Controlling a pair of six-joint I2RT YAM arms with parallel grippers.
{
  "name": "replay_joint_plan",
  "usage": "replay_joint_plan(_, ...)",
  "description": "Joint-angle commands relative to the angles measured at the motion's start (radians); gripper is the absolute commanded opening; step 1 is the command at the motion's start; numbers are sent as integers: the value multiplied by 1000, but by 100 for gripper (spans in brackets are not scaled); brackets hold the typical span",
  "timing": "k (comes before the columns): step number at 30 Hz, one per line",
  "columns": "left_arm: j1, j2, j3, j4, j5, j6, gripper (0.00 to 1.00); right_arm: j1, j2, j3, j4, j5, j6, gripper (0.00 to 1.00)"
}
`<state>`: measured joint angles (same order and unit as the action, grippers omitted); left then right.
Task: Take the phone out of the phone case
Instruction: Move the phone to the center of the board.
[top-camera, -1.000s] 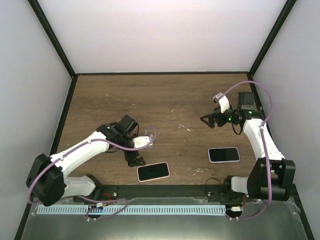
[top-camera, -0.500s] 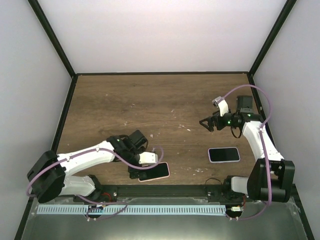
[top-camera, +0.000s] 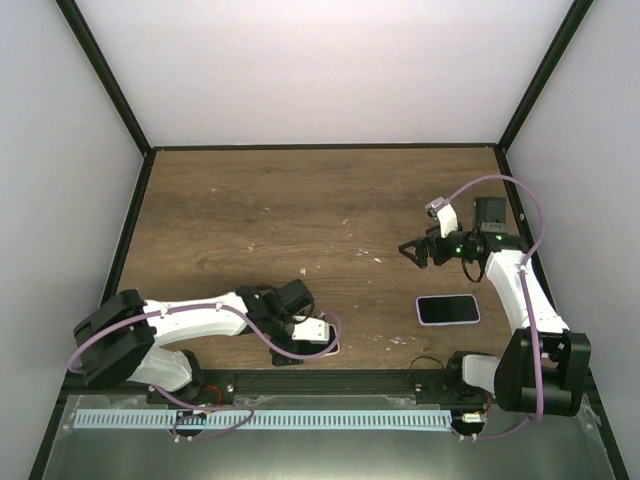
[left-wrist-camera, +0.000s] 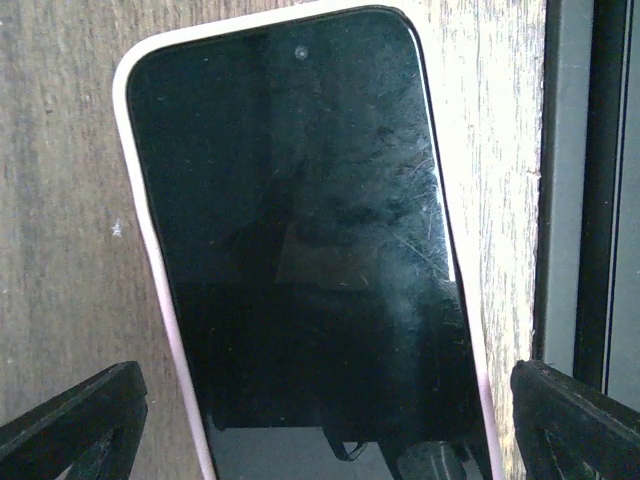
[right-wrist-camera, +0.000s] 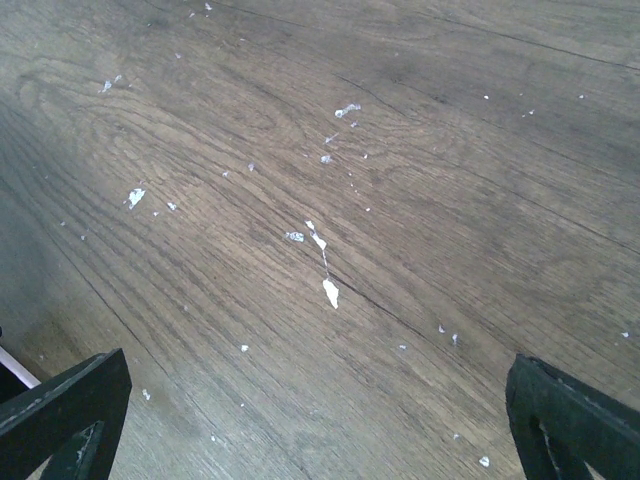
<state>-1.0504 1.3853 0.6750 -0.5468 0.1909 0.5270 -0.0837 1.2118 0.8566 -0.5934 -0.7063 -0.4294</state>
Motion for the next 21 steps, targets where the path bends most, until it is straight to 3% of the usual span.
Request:
replay_joint_plan(1, -20, 15, -14, 43, -4, -40, 100, 1, -24, -15, 11, 2, 11, 100)
replay_joint_plan(5, -24, 21, -33, 55, -12, -52, 100, 1, -30, -24, 16, 1, 12, 100)
replay_joint_plan(12, -21, 78, -35, 136, -255, -111, 99, 1, -36, -25, 22, 16, 18, 100)
replay_joint_plan(15, 3, 81, -10, 148, -303, -122, 92, 1, -34, -21, 29, 30, 28, 100)
replay_joint_plan(21, 98, 128, 74, 121, -235, -144, 69, 1, -13, -20, 80, 84, 140, 100)
